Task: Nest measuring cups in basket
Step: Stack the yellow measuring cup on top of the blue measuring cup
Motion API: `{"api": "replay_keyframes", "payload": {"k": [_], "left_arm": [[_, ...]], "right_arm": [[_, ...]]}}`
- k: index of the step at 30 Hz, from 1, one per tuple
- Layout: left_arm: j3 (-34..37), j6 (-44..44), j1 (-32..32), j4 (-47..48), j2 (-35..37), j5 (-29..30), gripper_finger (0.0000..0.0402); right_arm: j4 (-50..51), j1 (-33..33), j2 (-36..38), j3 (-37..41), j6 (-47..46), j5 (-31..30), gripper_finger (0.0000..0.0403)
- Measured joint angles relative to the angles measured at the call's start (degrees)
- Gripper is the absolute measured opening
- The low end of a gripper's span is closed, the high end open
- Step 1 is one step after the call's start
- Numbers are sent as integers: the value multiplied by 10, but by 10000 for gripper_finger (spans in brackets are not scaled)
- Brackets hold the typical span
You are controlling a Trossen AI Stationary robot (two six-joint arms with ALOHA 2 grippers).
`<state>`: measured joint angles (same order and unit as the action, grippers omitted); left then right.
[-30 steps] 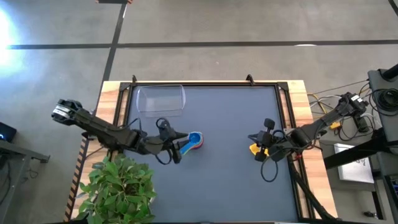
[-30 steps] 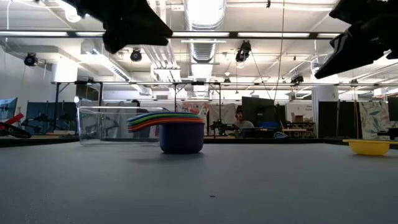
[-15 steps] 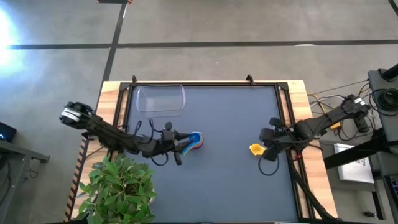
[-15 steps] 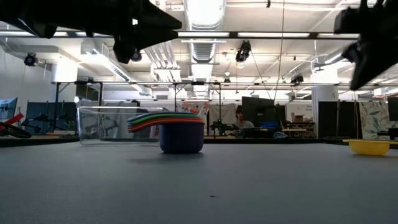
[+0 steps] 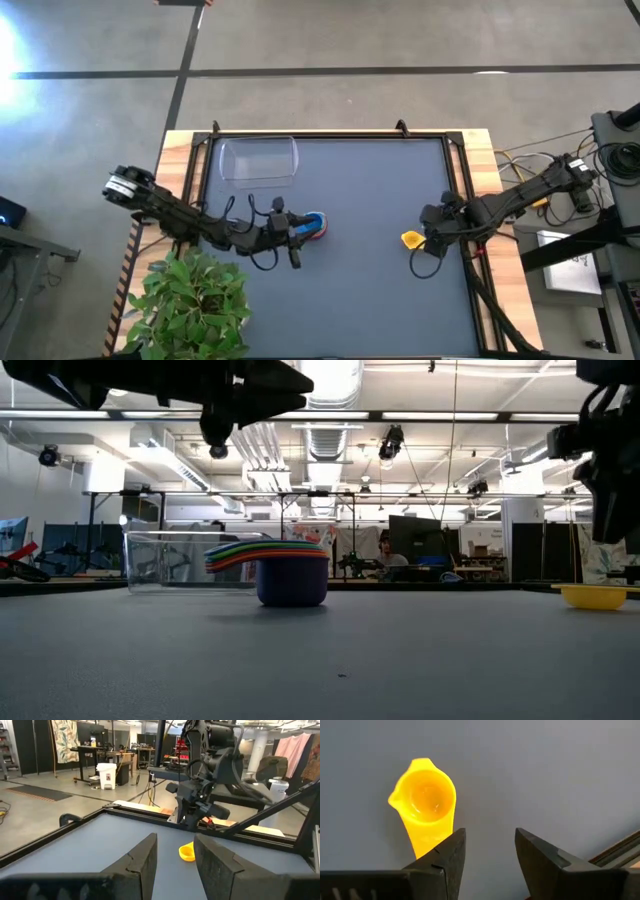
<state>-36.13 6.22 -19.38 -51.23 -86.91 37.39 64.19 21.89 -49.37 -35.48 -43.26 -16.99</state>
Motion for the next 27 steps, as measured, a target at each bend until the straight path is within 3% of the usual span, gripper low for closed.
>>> {"api": "replay_keyframes", "payload": {"k": [9,19,23,27], "left_arm": [[5,2,0,1,0,0,111],[5,2,0,7,0,0,111],[6,3,0,10,0,0,111],[6,3,0,13,0,0,111]], "right_arm": [[-25,-3,-36,26,-67,9,152],[-38,-3,-67,14,-63,5,33],[-48,-3,-65,12,-63,19,42],[-48,-3,-66,12,-62,24,93]]}}
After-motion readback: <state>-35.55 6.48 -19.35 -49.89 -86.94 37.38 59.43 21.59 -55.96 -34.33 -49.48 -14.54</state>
